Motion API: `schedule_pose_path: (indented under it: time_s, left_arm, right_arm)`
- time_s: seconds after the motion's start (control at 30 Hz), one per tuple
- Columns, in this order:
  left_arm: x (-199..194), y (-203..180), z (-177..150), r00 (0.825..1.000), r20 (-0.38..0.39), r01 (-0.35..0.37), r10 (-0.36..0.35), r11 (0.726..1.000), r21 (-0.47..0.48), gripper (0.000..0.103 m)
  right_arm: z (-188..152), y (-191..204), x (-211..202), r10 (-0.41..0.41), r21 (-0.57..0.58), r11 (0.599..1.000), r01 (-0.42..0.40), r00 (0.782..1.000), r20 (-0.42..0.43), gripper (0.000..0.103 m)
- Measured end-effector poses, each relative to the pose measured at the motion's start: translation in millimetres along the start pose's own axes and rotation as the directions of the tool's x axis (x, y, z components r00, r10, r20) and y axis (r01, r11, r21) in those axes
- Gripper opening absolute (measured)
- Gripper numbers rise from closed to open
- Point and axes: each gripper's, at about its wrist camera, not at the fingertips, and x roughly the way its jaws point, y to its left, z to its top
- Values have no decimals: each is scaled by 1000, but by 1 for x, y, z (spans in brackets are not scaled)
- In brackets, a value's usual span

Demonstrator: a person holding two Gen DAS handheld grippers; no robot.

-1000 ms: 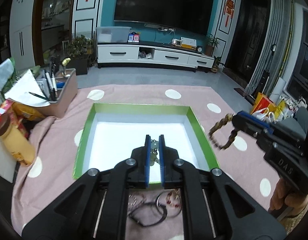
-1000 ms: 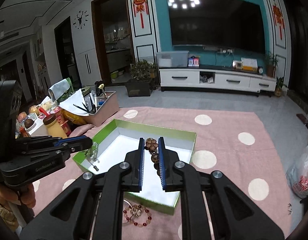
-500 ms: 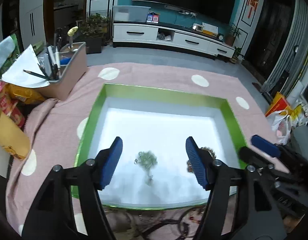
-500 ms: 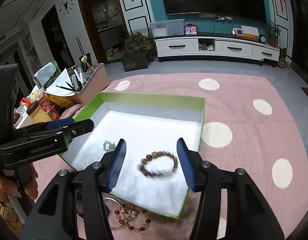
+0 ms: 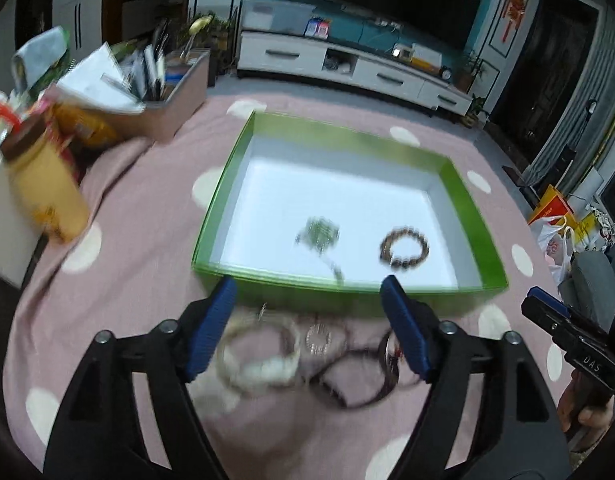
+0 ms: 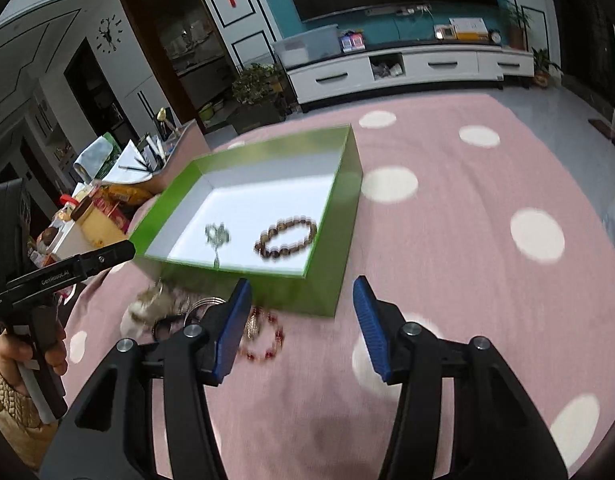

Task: Organize jewelry
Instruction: 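Open the left tool to drop the pendant in the box while the right tool releases the bracelet, then withdraw both open tools from the box toward the remaining jewelry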

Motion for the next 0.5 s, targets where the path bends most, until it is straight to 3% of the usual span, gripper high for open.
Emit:
schedule_pose_path:
  time_s: [0.27, 0.5]
  left_arm:
    - [-20, 16, -44, 997, -51, -57, 55, 998, -39, 89]
    - [-33, 14, -66, 997, -69, -37, 35, 999, -35, 93]
  right_arm:
    - [-30, 20, -10, 28, -12, 1000, -28, 999, -43, 56]
    - [-48, 34, -14, 27, -50, 998, -31, 997, -72, 62]
